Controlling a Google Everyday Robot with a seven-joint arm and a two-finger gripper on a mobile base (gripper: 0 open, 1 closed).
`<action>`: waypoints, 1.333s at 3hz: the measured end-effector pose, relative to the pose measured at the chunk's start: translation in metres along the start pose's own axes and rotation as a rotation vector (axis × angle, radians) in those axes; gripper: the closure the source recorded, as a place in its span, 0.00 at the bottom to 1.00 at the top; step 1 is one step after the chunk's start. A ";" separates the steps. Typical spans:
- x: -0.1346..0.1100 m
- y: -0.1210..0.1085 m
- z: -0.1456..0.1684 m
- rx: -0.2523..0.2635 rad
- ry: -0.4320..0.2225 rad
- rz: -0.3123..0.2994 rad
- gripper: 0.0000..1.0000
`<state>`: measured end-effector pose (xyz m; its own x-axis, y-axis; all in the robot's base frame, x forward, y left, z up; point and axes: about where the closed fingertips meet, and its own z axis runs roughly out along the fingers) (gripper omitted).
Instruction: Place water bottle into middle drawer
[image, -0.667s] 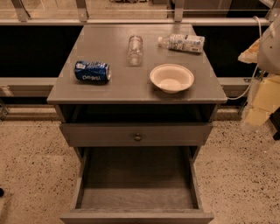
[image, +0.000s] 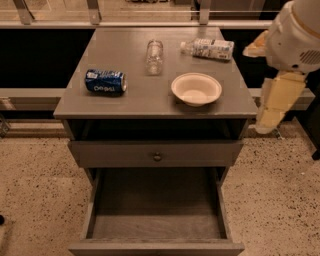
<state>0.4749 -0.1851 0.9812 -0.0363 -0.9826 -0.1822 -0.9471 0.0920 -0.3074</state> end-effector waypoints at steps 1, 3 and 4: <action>-0.047 -0.024 0.012 0.081 -0.106 -0.216 0.00; -0.067 -0.059 0.033 0.061 -0.072 -0.469 0.00; -0.097 -0.096 0.056 0.012 -0.059 -0.703 0.00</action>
Offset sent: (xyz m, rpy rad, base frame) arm 0.0245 0.0400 0.0039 0.0245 -0.1054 0.1926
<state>0.5874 -0.0897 0.9760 0.6003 -0.7997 0.0134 -0.7363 -0.5591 -0.3811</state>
